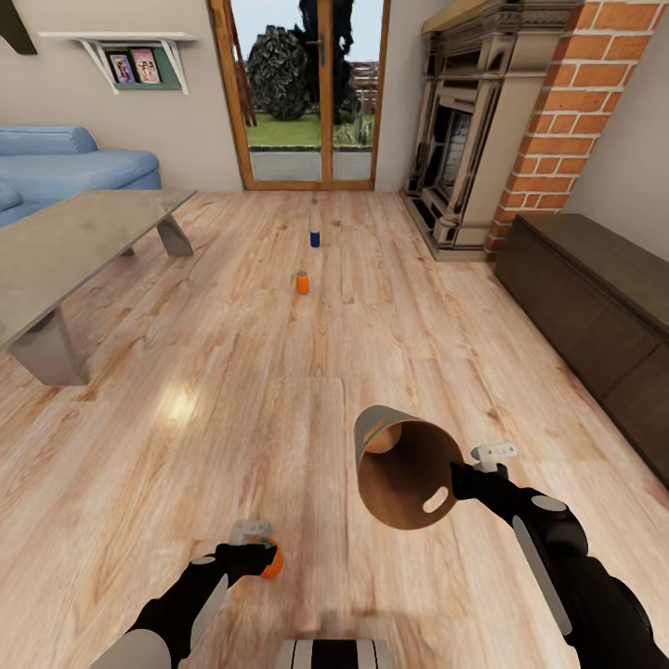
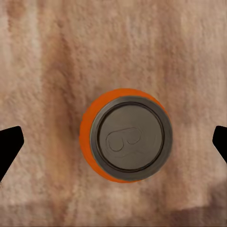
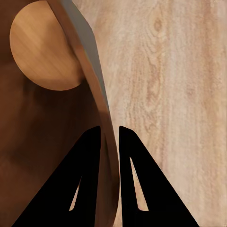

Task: Put the three can of soda from the living room inside the tash can in the kitchen.

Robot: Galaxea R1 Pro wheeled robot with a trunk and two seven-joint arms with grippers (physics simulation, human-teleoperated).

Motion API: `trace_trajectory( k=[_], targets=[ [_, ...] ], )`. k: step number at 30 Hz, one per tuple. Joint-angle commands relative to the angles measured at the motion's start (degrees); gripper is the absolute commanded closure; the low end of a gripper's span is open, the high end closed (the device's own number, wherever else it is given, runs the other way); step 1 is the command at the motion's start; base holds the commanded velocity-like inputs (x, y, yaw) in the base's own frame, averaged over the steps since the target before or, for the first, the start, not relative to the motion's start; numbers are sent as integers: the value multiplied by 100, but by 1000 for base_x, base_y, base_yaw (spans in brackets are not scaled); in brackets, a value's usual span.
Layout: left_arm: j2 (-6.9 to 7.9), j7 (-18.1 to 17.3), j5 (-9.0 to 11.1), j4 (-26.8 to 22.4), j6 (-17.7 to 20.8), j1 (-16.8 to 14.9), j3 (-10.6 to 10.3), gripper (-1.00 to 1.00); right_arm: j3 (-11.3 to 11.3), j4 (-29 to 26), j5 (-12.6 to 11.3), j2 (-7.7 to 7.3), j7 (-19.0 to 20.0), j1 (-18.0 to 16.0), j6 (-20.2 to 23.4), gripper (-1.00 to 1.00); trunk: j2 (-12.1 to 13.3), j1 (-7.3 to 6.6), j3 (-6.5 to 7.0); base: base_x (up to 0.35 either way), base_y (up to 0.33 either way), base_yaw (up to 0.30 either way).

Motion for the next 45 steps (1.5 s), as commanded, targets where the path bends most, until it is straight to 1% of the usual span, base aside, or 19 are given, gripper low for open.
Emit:
trace_trajectory(
  k=[1,12,33,37,45],
  targets=[
    [-3,1,0,5,0,0,-2,-100,0,-5,-62,1,24,-1,4,100,0,-1,1,166,5,0],
    [-9,8,0,15,0,0,-3,-100,8,-5,-54,1,26,2,-4,100,0,-1,1,252,-4,0],
    [-25,74,-21,33,33,0,-3,-100,10,3,-59,8,24,2,-4,100,0,-1,1,15,-2,0],
    [-53,92,-43,33,68,0,-5,-100,9,4,-56,4,24,2,-4,100,0,-1,1,0,0,0],
    [-79,98,-63,41,94,0,-1,-100,8,4,-54,5,24,2,-4,100,-11,20,-177,0,0,0]
  ],
)
